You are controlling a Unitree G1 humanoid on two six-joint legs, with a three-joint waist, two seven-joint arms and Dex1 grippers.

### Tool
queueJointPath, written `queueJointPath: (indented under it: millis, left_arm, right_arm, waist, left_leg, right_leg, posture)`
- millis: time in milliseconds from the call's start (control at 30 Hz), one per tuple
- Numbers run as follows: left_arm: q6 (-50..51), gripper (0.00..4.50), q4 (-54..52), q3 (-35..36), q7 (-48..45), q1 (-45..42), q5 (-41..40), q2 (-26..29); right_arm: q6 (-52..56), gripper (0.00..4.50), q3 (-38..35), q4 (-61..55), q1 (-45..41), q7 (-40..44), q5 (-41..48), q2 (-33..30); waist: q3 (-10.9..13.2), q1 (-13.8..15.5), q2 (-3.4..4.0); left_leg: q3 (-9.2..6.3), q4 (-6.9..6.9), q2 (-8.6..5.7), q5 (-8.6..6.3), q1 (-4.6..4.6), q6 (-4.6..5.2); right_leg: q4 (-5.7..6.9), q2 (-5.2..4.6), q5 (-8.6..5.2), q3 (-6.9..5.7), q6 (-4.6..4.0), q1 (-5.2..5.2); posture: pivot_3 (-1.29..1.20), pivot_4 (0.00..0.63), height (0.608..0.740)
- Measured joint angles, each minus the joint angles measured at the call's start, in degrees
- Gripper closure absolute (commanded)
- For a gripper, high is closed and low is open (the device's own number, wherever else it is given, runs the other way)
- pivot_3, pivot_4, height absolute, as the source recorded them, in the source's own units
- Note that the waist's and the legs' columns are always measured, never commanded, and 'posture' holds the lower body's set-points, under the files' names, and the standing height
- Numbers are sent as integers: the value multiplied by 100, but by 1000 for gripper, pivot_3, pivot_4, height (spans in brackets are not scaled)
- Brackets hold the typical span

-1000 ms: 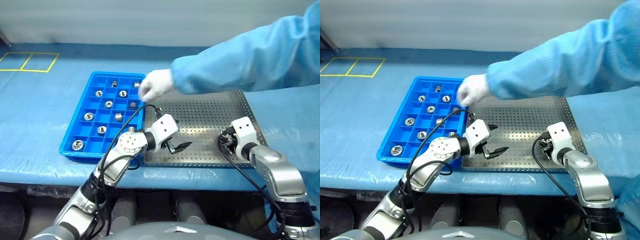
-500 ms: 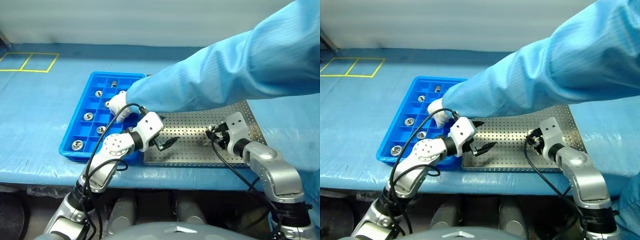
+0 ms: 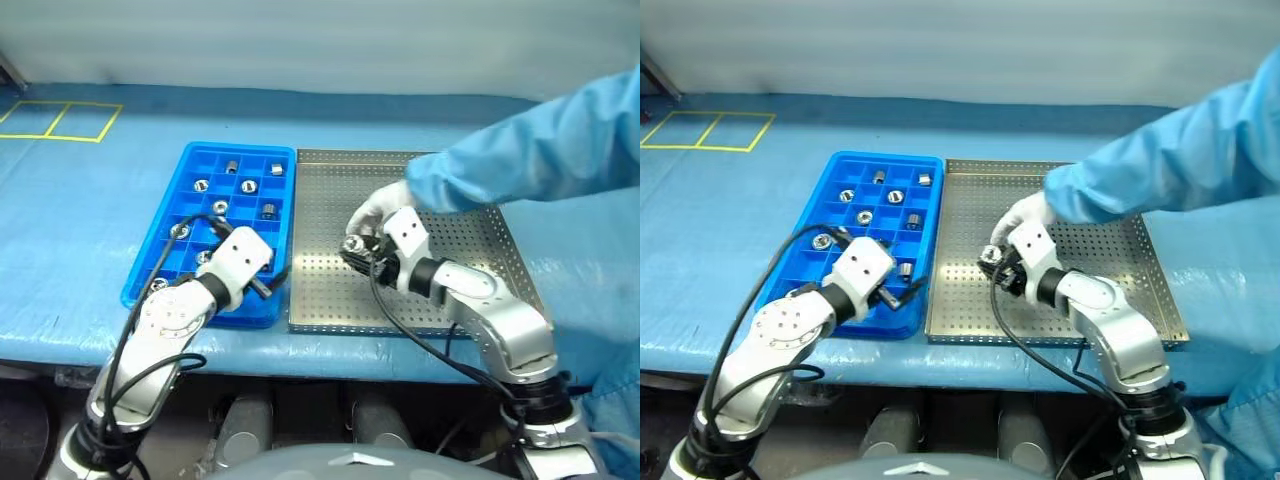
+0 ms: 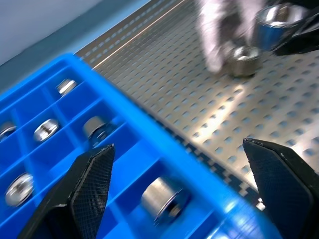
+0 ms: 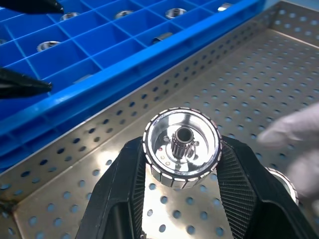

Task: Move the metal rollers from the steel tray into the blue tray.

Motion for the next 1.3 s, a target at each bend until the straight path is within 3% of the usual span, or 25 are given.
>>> queueJointPath:
  millis: [200,433,800,1300]
  left_arm:
    - [575,0,-578,285,226,387,123,83]
    - [938,0,-922,579,354,948,185,284]
    - [608,0,-944,146,392,889,-120,-176]
    - [504,0,-939,-71,440,844,-133,-187]
  right_arm:
    - [-179,2808,554,209,-301,293,0,172]
    - [-806,2808,901,1229,-1081,529,-187,553]
    - [-1974,2808,904,3591,-2199,837,-537,1221]
    - [-2877,2808,523,5481,-2994,833,-790,1782]
  waist:
    - [1,276,-2]
    - [2,461,-4]
    - [1,801,-5]
    - [1,875,-4]
  left_leg:
    - [-2,-1,-1,0,-2,-1]
    - [1,-5,3,0,-1,-2]
    - [4,-28,3,2,-7,-7]
    - [3,-44,4,7,-6,-15]
  right_leg:
    - [-6,-2,0,-6,-1,0]
    - [-3,-1,0,-8,-2,-9]
    - [-4,2,-5,-9,-13,-24]
    - [-1,5,-8,-9,-19,-31]
  posture:
    - [375,150,740]
    - [431,150,740]
    - [465,150,740]
    - [473,150,740]
